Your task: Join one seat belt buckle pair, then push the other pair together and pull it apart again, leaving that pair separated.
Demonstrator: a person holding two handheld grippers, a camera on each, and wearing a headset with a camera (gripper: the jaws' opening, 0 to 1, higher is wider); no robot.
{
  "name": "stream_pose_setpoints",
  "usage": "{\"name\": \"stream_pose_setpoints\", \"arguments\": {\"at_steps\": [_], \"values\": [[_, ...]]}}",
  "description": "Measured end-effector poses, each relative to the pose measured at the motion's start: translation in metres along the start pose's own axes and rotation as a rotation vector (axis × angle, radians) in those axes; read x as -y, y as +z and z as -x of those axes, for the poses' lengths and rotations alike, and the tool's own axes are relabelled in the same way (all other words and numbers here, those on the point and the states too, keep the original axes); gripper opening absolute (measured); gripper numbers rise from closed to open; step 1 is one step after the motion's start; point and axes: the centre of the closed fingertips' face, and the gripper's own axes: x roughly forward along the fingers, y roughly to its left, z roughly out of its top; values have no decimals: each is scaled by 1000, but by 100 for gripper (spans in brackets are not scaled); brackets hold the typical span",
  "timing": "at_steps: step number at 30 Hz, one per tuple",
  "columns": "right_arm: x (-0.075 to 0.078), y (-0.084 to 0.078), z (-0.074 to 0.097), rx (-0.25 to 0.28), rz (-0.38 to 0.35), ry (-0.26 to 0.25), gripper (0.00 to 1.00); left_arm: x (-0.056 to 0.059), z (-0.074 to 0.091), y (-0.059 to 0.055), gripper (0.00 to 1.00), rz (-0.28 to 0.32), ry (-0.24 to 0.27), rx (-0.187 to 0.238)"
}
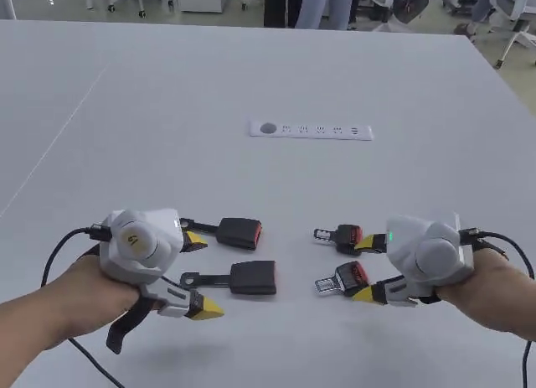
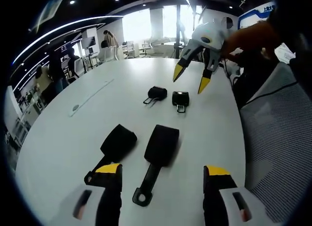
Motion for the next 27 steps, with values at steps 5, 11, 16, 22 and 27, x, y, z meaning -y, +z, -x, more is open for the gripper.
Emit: {"name": "stream_pose_setpoints", "arguments": {"at_steps": [5,11,16,22,27], "values": [[7,6,-7,6,10,11,38,-2,-13,0,63,4,-45,-16],[5,2,-15,-13,47,49,38,-5,-28,4,58,-51,-79,-50],[5,-7,-19,-30,60,87,36,-7,-37,9,53,-77,-107,-60],[4,-18,-23,-58,84,129,33,-5,-51,4,45,-94,-150,-98],[5,-19,-28,-65,99,151,35,-6,-55,7,43,-105,-160,-98]]}}
